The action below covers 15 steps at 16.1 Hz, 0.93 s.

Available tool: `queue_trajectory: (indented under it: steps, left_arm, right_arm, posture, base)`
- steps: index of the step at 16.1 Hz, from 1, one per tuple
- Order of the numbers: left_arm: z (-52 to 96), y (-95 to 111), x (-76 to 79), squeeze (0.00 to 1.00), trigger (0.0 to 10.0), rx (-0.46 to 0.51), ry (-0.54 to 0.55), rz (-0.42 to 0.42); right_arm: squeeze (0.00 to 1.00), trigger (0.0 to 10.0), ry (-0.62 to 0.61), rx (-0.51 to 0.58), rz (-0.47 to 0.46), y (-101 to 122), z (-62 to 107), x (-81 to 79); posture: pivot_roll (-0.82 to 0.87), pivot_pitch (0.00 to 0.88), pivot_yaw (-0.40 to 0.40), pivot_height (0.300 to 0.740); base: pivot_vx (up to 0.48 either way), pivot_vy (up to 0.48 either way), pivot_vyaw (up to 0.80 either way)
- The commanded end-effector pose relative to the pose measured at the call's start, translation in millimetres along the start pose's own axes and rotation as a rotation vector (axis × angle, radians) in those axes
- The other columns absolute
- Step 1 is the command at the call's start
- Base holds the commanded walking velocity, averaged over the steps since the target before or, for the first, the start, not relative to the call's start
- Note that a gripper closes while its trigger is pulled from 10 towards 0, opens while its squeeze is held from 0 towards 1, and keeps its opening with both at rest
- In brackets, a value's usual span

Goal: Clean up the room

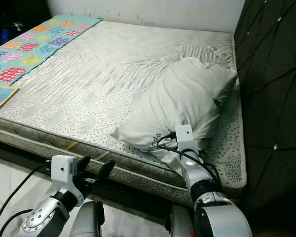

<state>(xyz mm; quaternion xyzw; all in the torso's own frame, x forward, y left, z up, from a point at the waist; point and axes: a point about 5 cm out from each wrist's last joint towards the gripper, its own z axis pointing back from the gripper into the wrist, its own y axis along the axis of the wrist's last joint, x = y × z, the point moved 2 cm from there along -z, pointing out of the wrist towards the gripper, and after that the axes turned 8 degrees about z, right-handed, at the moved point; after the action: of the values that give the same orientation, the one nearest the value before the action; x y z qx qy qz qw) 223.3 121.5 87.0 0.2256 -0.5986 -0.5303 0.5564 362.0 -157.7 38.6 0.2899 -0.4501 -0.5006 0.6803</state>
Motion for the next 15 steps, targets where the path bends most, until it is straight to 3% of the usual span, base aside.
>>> queue_trajectory:
  steps: [1, 2, 9, 15]
  left_arm:
    - [-1.7, -1.1, -2.2, 0.00, 10.0, -0.002, 0.013, -0.011]
    - [-2.7, -0.1, -2.5, 0.00, 10.0, 0.004, 0.016, -0.011]
    - [-4.1, 1.2, -3.9, 0.00, 10.0, 0.020, 0.024, -0.014]
    - [-4.9, 3.3, -5.0, 0.00, 10.0, 0.030, 0.032, -0.022]
  right_arm:
    - [0.00, 0.0, -0.011, 0.016, -0.024, 13.7, -2.8, -0.2]
    - [0.00, 0.0, -0.007, 0.055, -0.027, 31.1, -5.1, -0.1]
    - [0.00, 0.0, -0.012, 0.201, -0.048, 97.0, -8.7, 14.0]
    - [0.00, 0.0, 0.056, 0.305, -0.047, 140.6, -4.6, 7.7]
  posture:
    - [0.10, 0.000, -0.004, 0.585]
    - [0.10, 0.000, -0.007, 0.585]
    - [0.11, 0.000, -0.016, 0.585]
    - [0.12, 0.000, -0.020, 0.585]
  base:
    - [0.000, 0.000, 0.00]
    - [0.000, 0.000, 0.00]
    - [0.000, 0.000, 0.00]
    - [0.000, 0.000, 0.00]
